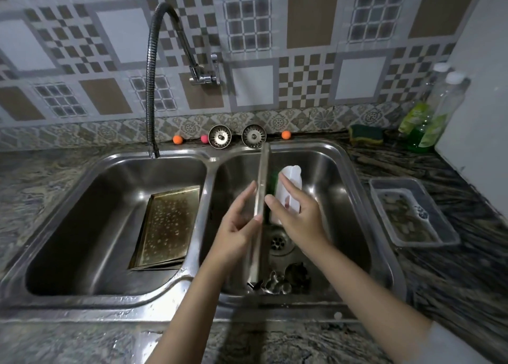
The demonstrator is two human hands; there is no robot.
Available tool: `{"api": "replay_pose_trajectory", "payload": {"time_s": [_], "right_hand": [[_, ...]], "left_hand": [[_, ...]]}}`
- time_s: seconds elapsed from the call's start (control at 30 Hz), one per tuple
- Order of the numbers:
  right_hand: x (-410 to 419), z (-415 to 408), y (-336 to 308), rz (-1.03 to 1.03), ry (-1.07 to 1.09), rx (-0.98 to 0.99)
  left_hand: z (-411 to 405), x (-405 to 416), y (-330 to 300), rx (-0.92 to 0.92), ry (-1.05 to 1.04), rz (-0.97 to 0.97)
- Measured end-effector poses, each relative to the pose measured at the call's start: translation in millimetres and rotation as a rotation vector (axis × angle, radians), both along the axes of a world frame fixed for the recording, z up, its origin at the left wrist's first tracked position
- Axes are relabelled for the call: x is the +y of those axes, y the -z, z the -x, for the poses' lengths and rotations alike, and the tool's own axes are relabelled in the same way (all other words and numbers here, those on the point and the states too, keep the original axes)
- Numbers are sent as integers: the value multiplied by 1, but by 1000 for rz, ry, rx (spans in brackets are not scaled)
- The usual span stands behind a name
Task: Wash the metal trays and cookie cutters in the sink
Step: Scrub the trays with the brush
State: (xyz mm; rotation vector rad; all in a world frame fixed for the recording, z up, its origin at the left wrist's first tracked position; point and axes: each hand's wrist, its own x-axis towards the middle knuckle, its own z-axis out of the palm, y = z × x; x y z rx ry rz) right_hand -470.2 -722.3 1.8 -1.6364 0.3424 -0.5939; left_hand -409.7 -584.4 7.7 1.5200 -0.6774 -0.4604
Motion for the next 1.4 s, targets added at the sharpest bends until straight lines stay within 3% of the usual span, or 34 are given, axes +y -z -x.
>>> {"api": "replay_pose_trajectory", "payload": {"time_s": [0.27, 0.5, 0.6, 0.73, 0.9, 1.0, 1.13, 1.4], "right_hand": [[-11, -7, -5, -201, 198, 4], [-26, 8, -8, -255, 228, -49], [-22, 5, -13, -268, 186, -68], [0, -10, -17, -261, 137, -53], [38, -44, -18, -267, 141, -55], [63, -69, -17, -245, 152, -55], [97, -109, -14, -239, 130, -36], [110, -137, 5, -163, 372, 42]], "left_hand": [[7, -16, 4, 178, 50, -53], [-18, 14, 24, -21, -433, -292], [-31, 37, 24, 164, -366, -309], [-49, 65, 27, 250, -373, -250], [-77, 107, 20, 264, -377, -152], [-99, 132, 18, 265, -320, -182], [-138, 163, 27, 270, -399, -176], [-222, 200, 57, 304, -571, -271]]}}
